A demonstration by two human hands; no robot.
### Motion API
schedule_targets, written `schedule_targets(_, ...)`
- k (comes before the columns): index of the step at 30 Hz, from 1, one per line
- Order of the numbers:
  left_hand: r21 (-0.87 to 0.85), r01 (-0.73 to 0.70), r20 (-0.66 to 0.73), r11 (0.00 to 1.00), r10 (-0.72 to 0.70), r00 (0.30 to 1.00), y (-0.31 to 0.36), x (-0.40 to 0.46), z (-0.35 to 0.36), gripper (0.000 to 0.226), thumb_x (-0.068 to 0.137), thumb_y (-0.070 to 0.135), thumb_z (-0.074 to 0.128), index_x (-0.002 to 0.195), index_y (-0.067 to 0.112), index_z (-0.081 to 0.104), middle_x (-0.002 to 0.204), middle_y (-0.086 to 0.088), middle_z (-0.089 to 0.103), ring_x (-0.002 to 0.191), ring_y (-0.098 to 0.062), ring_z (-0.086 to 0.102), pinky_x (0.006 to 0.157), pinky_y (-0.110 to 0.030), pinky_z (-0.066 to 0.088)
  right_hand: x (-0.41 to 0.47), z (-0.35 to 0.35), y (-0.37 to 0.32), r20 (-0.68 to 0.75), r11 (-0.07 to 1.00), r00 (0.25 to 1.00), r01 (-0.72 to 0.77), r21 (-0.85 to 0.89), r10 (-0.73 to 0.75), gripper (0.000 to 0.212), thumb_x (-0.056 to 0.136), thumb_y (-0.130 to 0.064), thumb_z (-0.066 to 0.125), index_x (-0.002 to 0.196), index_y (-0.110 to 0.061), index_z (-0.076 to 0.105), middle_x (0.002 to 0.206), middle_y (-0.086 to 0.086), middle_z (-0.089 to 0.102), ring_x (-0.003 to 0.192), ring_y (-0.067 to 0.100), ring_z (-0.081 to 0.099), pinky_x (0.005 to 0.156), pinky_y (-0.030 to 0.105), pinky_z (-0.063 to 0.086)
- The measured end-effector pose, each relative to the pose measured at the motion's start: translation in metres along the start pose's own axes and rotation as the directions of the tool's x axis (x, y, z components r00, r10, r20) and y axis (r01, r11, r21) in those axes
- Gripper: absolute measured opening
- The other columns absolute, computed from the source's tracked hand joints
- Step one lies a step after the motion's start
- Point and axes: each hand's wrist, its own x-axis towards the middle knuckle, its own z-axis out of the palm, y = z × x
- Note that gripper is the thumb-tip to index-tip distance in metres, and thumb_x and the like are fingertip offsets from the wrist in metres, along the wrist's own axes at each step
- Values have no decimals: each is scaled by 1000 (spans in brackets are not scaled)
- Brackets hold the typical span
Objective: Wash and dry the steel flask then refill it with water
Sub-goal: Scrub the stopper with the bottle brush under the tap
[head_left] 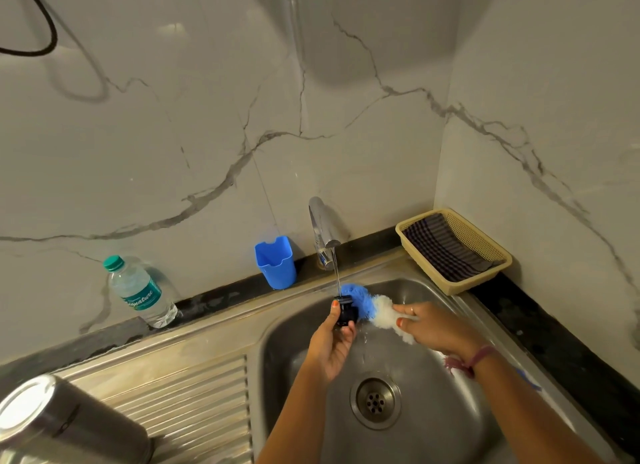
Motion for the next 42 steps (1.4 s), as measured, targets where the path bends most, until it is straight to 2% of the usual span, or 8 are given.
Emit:
schedule_targets(4,18,16,-5,1000,-16,1000,7,1,-5,47,91,25,66,127,-2,56,124,-33,62,74,-22,69,62,-27,62,1,2,4,9,1000,1000,3,27,-3,45,96,-28,54,140,-25,47,125,2,63,107,15,62,99,36,49)
schedule_targets(9,7,54,16,998,-55,998,14,2,-6,48,96,32,62,130,-1,55,122,-30,64,92,-33,73,71,-37,63,-8,-12,7,63,999,998,-11,39,8,43,96,-25,54,139,-25,47,109,-6,64,87,5,64,75,19,51)
schedule_targets(14,76,121,52,990,-125,991,1,1,4,48,95,33,62,129,-1,58,124,-30,63,82,-28,73,66,-34,63,1,2,7,28,1000,999,-24,0,24,45,94,-31,55,139,-26,49,125,0,62,106,14,62,100,38,48)
schedule_targets(21,-25,32,-24,999,-33,999,12,4,-6,50,93,32,65,128,-1,57,122,-29,64,79,-26,72,70,-32,62,-15,-16,10,80,997,996,-33,73,27,42,97,-26,52,139,-25,46,107,-9,62,88,1,61,72,13,47)
schedule_targets(26,70,69,9,995,-70,998,0,1,1,48,89,30,69,123,-3,58,109,-28,69,77,-24,69,63,-28,62,-10,-5,9,15,997,999,-43,58,42,42,97,-29,51,139,-26,47,110,-3,67,86,10,63,74,21,48)
schedule_targets(31,103,-13,-33,995,17,999,-2,1,2,49,86,28,71,124,-1,59,118,-25,66,87,-25,70,69,-29,63,-15,7,8,-1,999,1000,-26,20,26,44,97,-33,50,140,-28,46,131,-5,59,113,9,57,99,27,44)
schedule_targets(36,150,-110,-114,982,128,985,1,5,-2,44,87,28,73,121,4,57,118,-23,67,104,-30,69,63,-27,62,-34,10,21,-117,999,993,2,-38,-7,43,96,-35,52,138,-34,45,128,-4,58,106,11,57,91,27,47)
schedule_targets(42,176,-113,-102,978,132,986,-6,5,2,37,88,23,72,118,8,58,112,-20,70,80,-22,70,64,-26,60,-40,17,13,-189,992,979,52,-112,-73,45,95,-39,50,139,-39,40,119,-5,61,98,9,59,85,26,48)
